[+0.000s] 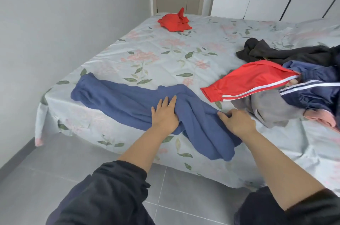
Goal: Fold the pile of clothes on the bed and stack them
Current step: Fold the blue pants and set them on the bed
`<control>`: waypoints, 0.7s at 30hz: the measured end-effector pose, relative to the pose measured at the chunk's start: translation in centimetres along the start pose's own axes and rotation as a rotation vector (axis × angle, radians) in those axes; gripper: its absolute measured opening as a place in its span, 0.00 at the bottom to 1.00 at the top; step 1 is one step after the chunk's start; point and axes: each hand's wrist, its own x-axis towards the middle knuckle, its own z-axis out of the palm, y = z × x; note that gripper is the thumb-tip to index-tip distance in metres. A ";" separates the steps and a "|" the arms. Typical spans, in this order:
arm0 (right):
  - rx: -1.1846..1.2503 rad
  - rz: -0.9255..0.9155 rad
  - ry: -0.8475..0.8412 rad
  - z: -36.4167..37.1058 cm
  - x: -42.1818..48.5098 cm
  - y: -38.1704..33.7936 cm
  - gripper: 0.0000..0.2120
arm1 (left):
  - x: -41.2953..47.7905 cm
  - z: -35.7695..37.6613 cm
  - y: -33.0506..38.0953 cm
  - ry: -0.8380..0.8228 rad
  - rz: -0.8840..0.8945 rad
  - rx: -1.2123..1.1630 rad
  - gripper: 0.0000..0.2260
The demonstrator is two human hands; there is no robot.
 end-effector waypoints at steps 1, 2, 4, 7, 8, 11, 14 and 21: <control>0.010 -0.006 -0.031 -0.3 -0.1 0.6 0.17 | -0.2 0.1 0.1 0.029 0.021 -0.018 0.26; 0.039 -0.028 -0.065 -0.7 -0.1 1.2 0.12 | -0.2 0.2 0.2 0.053 0.042 -0.049 0.25; 0.183 -0.092 -0.112 -1.6 0.1 2.1 0.07 | 0.1 0.0 0.6 0.083 0.091 -0.154 0.22; 0.509 -0.093 -0.049 -2.6 0.5 2.8 0.12 | 0.5 0.0 1.2 0.099 0.185 -0.256 0.20; 0.650 -0.066 -0.023 -3.0 0.6 2.9 0.11 | 0.6 0.0 1.3 0.097 0.199 -0.281 0.20; 0.908 0.048 0.216 -4.2 2.0 3.5 0.11 | 0.7 0.4 1.2 0.071 0.208 -0.297 0.20; 0.805 0.143 0.498 -4.9 3.0 4.9 0.03 | 1.0 1.0 1.3 0.069 0.206 -0.286 0.21; 0.063 0.006 0.391 -4.1 3.1 5.3 0.24 | 1.3 1.9 1.2 0.011 0.291 -0.039 0.21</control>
